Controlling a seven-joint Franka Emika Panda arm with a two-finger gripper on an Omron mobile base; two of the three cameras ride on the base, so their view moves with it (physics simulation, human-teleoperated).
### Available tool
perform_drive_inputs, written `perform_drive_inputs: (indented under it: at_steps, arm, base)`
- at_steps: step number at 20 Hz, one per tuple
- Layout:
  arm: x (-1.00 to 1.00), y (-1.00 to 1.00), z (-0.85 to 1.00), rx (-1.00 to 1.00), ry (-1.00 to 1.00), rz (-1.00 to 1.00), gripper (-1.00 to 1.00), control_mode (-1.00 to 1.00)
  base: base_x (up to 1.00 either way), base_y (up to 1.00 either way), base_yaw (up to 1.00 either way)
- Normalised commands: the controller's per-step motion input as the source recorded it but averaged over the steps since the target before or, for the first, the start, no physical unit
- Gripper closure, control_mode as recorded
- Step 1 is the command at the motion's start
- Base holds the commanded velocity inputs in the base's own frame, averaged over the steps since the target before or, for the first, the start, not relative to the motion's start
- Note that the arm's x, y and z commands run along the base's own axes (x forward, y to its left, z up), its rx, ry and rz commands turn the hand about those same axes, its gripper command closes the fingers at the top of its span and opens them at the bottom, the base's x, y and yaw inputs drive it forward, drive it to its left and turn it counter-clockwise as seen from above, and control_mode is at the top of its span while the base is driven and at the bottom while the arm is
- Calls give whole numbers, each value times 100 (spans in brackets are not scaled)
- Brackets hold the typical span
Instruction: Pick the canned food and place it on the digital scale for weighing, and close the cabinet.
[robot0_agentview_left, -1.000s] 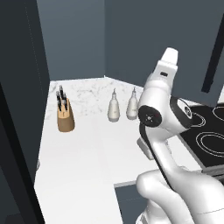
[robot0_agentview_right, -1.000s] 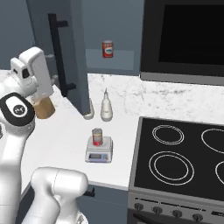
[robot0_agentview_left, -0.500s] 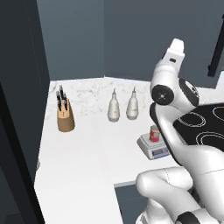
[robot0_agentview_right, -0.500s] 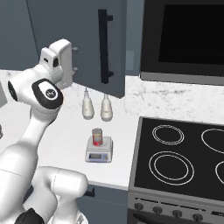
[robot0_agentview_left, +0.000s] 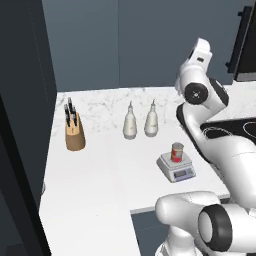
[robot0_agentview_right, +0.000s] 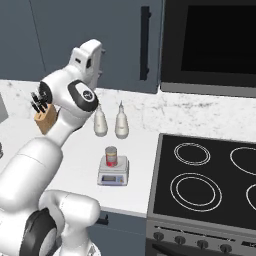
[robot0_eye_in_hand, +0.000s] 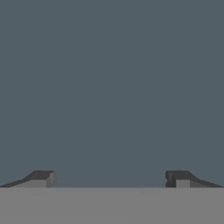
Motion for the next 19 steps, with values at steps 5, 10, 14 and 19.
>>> perform_drive_inputs:
  at_steps: [5,10,14,19]
  arm:
    - [79,-20,0,2,0,14,-100,-100]
    - [79,-14,0,0,0,12,-100,-100]
    - [81,-11,0,0,0,10,-100,-100]
    - [96,-11,0,0,0,9,-100,-100]
  base:
    - [0,0,0]
    - [0,0,0]
    - [0,0,0]
    - [0,0,0]
